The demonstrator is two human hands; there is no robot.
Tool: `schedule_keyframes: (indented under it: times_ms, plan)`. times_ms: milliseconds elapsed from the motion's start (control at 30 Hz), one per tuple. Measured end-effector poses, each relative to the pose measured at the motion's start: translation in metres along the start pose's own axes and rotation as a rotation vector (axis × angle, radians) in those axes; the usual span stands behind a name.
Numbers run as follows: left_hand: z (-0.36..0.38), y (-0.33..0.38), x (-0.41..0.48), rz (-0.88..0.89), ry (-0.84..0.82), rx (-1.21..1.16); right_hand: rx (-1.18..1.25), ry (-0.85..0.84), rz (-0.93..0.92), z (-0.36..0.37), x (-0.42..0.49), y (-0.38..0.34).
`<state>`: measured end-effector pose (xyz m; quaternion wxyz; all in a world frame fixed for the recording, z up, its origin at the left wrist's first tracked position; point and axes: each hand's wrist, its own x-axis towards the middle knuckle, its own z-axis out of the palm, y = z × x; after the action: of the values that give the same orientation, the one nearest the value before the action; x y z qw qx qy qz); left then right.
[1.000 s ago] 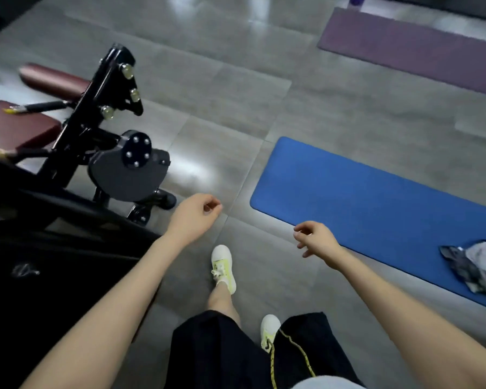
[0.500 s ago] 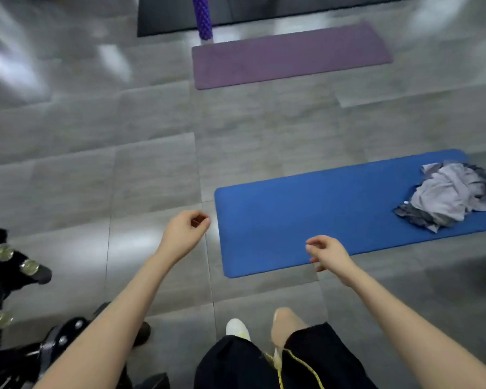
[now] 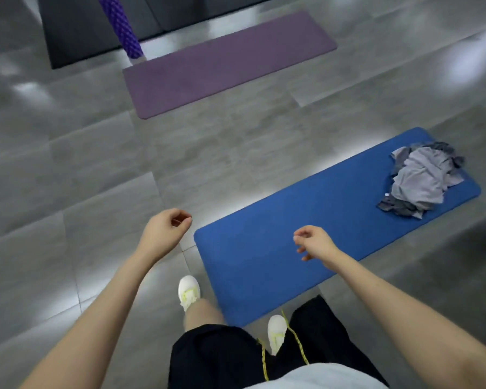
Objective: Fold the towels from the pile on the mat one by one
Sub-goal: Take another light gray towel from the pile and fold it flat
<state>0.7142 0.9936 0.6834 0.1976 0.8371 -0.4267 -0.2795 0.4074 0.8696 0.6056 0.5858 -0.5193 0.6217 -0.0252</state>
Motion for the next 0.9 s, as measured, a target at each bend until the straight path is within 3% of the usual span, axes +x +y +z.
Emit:
schedule_keyframes:
  times_ms: [200, 433, 667, 900]
  plan:
    - [-0.057, -0.004, 0.152, 0.164, -0.109, 0.104, 0.14, 0.181, 0.058, 0.02, 0.074, -0.075]
    - [-0.101, 0.052, 0.321, 0.448, -0.293, 0.226, 0.398, 0.462, 0.133, 0.04, 0.121, -0.151]
    - [-0.075, 0.138, 0.449, 0.634, -0.463, 0.185, 0.53, 0.649, 0.234, 0.01, 0.18, -0.181]
    - [-0.039, 0.249, 0.579, 0.716, -0.534, 0.144, 0.652, 0.679, 0.361, -0.066, 0.295, -0.219]
